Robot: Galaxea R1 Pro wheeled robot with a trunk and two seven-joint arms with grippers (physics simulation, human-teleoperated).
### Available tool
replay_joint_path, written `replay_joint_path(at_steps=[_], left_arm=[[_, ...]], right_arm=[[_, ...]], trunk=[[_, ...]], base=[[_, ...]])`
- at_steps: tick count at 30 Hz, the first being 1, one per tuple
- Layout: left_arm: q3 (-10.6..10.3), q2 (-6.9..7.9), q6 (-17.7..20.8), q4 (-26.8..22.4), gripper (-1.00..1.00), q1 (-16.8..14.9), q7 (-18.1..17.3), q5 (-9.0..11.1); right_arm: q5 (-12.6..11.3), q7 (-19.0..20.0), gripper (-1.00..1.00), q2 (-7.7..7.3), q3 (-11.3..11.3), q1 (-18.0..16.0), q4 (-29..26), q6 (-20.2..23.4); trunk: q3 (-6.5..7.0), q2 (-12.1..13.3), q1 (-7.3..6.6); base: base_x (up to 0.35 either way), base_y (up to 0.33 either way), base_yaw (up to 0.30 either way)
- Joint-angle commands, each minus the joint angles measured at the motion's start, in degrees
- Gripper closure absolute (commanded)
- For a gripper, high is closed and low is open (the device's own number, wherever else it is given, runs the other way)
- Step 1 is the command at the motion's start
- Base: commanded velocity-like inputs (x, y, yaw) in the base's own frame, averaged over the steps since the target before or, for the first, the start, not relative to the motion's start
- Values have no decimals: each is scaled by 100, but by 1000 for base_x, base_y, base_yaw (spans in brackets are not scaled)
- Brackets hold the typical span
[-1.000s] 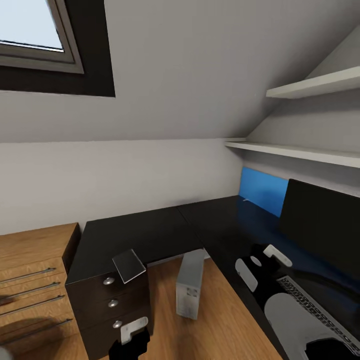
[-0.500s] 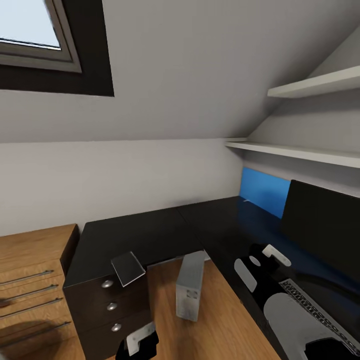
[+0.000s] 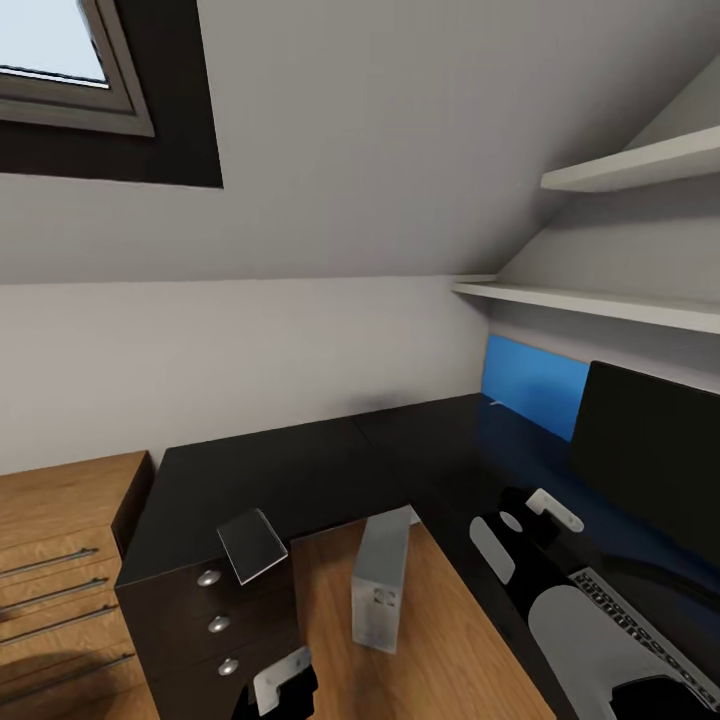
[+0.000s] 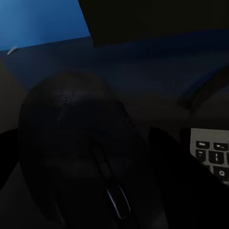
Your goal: In the bedroom, organize the workspace by keeping the computer under the desk, ensuring the monitor is on the desk, placing the keyboard on the desk next to the monitor, placing the mouse on the desk next to the keyboard, moving the folder from the swivel chair onto the desk next to the mouse, stacking the notebook on top of the folder with the pen on top of the notebook, and positioning the swivel chair next to the desk.
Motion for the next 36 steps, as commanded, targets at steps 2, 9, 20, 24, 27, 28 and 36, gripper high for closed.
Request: replay_joint_path(at_steps=[2, 9, 20, 24, 27, 28, 36], left_arm=[[-22, 7, -16, -5, -100, -8, 12, 236], [130, 28, 616, -5, -100, -8, -6, 637], [763, 12, 1049, -12, -100, -8, -27, 663], [767, 12, 1046, -31, -100, -8, -22, 662], [768, 12, 1039, -38, -100, -8, -20, 662], [768, 12, 1039, -38, -100, -8, -23, 662], [758, 12, 1040, -57, -100, -8, -28, 662]], right_arm=[[-60, -40, 100, -12, 34, -6, -3, -30], [-61, -38, 100, -11, 31, -6, -1, -30], [-81, -31, 100, -13, 32, -6, -1, -22], [-78, -28, 100, -9, 38, -6, -1, -22], [-78, -26, 100, -4, 40, -6, -1, -28], [-77, -26, 100, -5, 40, -6, -1, -29], [-40, -16, 100, -15, 38, -6, -5, -35]], trunk=[[-44, -87, 45], [-170, -368, 199], [-367, -809, 440], [-439, -969, 528], [-493, -1090, 594], [-511, -1130, 616], [-654, -1450, 792]], base=[[0, 0, 0], [0, 0, 0], [0, 0, 0], [0, 0, 0], [0, 0, 0], [0, 0, 0], [0, 0, 0]])
